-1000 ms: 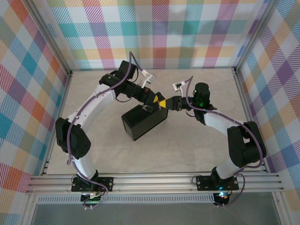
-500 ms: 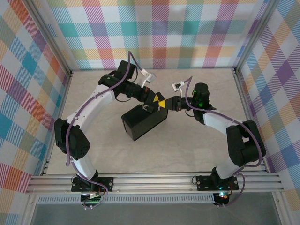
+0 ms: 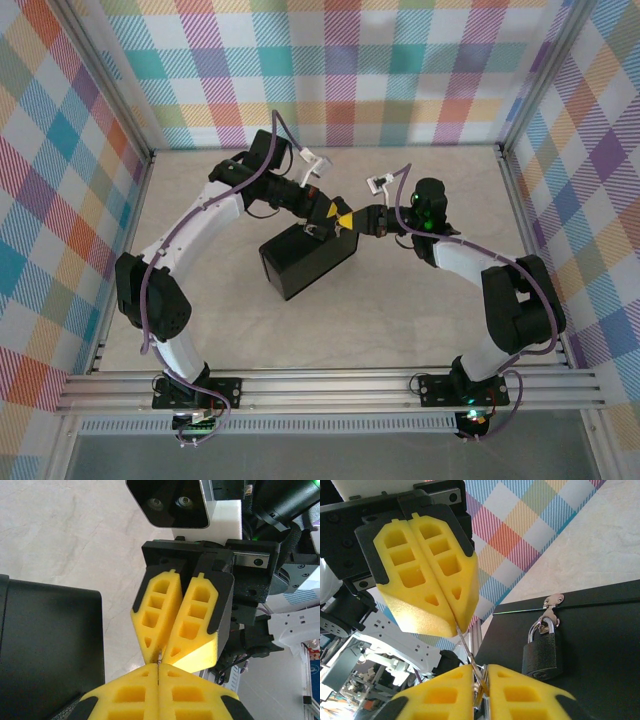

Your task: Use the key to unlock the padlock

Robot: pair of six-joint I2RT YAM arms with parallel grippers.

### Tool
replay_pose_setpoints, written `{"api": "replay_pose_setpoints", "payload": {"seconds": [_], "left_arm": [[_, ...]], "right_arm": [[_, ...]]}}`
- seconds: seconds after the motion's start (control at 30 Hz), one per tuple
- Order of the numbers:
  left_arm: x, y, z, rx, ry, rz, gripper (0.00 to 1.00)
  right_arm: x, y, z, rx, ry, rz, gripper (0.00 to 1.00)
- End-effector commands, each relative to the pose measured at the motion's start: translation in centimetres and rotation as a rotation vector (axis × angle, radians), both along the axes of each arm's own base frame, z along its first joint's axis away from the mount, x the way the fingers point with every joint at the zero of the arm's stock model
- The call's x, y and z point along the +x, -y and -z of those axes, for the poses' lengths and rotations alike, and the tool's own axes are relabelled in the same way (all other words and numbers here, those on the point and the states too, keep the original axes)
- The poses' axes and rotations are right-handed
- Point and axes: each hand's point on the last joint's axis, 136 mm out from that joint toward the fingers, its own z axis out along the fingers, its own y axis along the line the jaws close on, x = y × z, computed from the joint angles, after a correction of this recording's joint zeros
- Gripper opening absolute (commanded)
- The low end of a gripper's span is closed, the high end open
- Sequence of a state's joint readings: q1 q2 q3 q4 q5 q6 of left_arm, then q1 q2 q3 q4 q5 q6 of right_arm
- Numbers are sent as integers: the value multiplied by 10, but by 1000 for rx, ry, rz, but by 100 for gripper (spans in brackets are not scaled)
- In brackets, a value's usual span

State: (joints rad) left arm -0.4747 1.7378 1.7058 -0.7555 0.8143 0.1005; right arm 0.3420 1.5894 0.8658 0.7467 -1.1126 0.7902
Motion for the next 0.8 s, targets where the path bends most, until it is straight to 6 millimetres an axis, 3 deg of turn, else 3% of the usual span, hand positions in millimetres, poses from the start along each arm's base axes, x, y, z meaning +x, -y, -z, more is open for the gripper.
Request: {"api": "replay_pose_setpoints", "payload": {"seconds": [0.0, 0.33, 0.53, 0.77], "left_arm": [[-5, -2, -14, -32, 26, 11, 0], [-4, -5, -4, -14, 20, 6, 0], [13, -22, 7, 83, 75, -75, 26], [32, -32, 4, 176, 269, -33, 33]], "right_arm": [[-5, -2, -4, 17, 36, -25, 9], [-7, -1, -6, 35, 24, -18, 0], [-12, 2, 11, -29, -50, -8, 0], [-33, 9, 27, -136, -131, -20, 0]]}}
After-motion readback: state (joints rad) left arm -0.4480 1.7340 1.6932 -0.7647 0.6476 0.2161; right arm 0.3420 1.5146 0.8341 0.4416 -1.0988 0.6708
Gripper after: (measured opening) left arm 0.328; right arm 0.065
